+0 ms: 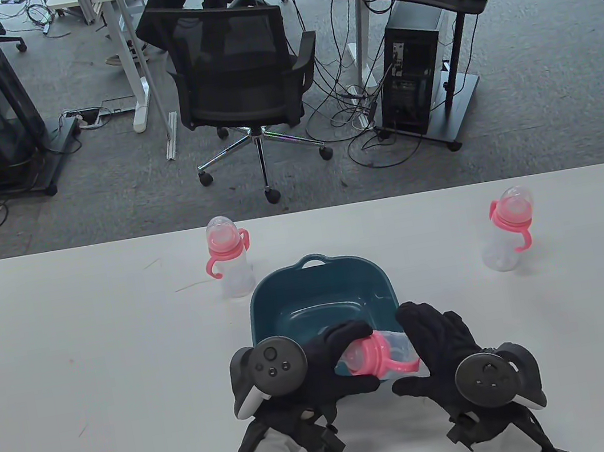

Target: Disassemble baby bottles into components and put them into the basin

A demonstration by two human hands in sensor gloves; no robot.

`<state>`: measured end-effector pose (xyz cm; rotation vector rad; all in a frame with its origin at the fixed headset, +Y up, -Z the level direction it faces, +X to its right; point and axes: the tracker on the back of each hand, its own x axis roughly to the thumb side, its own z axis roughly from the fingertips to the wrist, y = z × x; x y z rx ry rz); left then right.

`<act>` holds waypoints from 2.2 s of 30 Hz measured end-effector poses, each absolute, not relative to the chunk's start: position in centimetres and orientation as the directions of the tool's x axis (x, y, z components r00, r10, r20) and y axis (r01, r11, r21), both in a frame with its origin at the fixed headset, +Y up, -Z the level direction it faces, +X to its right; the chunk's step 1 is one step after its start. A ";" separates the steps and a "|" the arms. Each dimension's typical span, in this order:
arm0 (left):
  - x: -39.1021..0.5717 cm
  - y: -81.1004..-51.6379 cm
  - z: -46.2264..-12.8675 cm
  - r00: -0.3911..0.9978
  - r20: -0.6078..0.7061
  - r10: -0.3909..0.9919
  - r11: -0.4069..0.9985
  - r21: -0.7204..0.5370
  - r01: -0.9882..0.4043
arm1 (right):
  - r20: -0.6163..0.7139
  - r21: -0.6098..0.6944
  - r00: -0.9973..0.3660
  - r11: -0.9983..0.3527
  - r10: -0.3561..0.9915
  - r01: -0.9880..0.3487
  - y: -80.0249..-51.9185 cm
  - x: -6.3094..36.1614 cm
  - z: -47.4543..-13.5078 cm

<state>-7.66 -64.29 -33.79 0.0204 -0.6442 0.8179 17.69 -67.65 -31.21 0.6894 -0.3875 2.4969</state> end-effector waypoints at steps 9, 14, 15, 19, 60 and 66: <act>-7.5 -63.9 -33.3 0.544 0.557 0.627 0.729 -0.174 -0.663 | 0.557 -0.143 -0.715 -0.799 0.423 -0.584 -68.0 17.8 -31.3; -7.5 -63.8 -33.2 0.547 0.560 0.622 0.730 -0.162 -0.664 | 0.563 -0.161 -0.711 -0.788 0.421 -0.594 -68.0 17.8 -31.3; -7.6 -63.8 -33.2 0.550 0.561 0.619 0.732 -0.157 -0.663 | 0.563 -0.162 -0.711 -0.787 0.422 -0.595 -68.0 17.7 -31.3; -7.7 -63.9 -33.4 0.553 0.546 0.630 0.723 -0.152 -0.674 | 0.561 -0.177 -0.718 -0.788 0.412 -0.590 -67.9 17.6 -31.2; -8.1 -64.8 -34.2 0.434 0.502 0.748 0.595 -0.218 -0.774 | 0.523 -0.175 -0.722 -0.772 0.453 -0.611 -68.3 18.3 -31.6; -7.5 -64.9 -34.1 0.364 0.487 0.794 0.531 -0.264 -0.805 | 0.533 -0.157 -0.728 -0.795 0.431 -0.585 -68.7 17.5 -31.6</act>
